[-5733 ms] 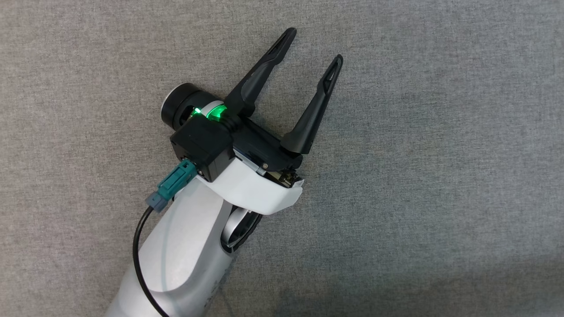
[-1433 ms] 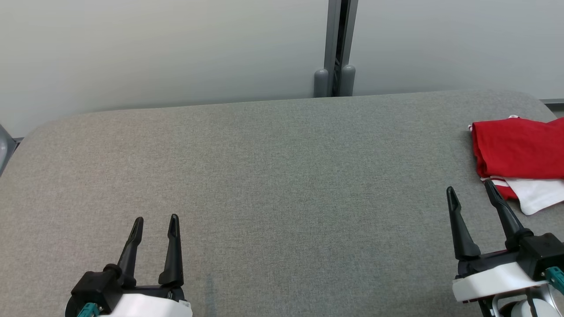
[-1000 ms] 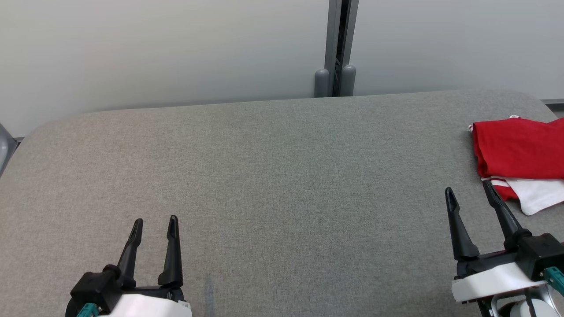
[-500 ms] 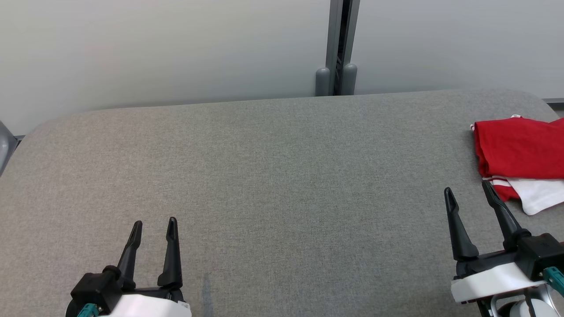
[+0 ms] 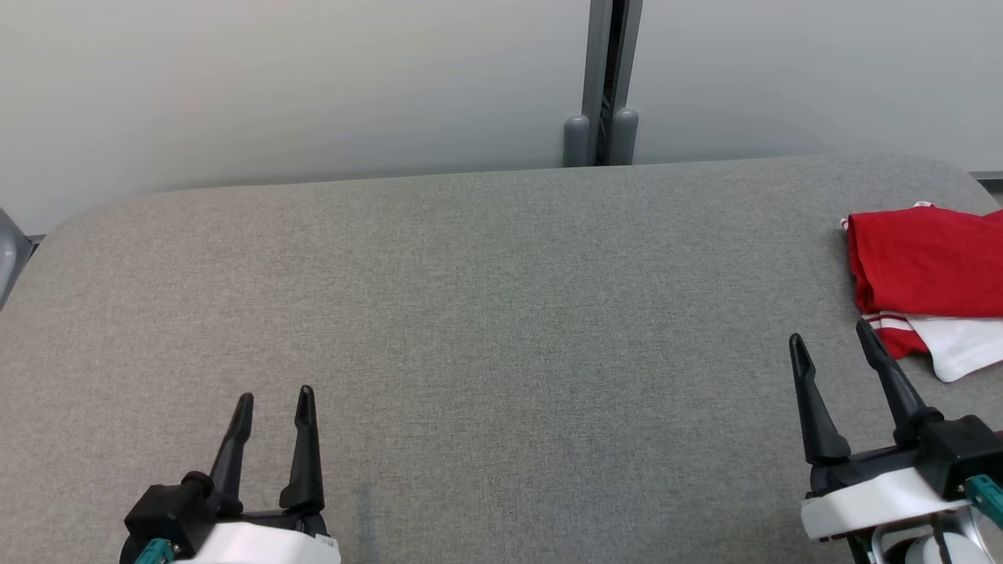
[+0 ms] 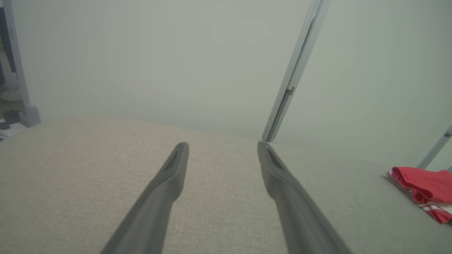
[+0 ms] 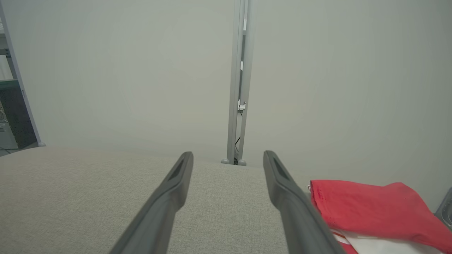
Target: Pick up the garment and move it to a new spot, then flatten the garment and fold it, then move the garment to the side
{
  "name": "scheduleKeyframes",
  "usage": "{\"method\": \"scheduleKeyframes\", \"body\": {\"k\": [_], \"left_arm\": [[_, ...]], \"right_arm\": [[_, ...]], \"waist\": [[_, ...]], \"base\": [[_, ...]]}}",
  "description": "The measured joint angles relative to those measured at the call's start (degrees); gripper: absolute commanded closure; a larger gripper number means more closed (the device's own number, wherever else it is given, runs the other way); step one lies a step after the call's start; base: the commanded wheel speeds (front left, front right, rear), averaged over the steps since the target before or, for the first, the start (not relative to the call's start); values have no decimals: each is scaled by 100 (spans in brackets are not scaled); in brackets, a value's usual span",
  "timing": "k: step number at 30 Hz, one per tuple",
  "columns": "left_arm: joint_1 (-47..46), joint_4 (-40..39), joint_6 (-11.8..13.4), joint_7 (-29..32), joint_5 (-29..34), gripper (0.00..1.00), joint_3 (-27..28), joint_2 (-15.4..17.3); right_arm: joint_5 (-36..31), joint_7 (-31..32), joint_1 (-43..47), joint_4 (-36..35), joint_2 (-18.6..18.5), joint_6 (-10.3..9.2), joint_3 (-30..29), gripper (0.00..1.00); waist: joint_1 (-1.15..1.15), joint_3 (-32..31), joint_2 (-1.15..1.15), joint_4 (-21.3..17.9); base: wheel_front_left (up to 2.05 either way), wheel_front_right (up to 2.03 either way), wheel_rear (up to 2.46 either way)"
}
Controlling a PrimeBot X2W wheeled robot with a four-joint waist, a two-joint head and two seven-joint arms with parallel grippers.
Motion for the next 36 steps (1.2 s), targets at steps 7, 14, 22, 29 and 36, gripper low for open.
{"method": "scheduleKeyframes", "body": {"k": [7,14,22,29,36], "left_arm": [[238,341,-8,9,-7,100,-33,-55],[230,405,-48,182,-649,100,-48,-56],[97,475,-140,360,-1393,100,-57,-52],[3,512,-191,488,-1905,100,-60,-45],[-85,535,-245,624,-2464,100,-63,-43]], "right_arm": [[8,20,258,330,103,0,41,100],[789,234,315,335,131,0,-112,100],[1699,457,411,245,144,0,-288,100],[2334,623,428,191,154,0,-420,100],[3016,806,505,143,168,0,-541,100]], "waist": [[0,3,0,1],[0,-5,0,-10],[0,-15,0,-21],[0,-22,0,-30],[0,-30,0,-41]], "base": [[0,0,0],[0,0,0],[0,0,0],[0,0,0],[0,0,0]]}}
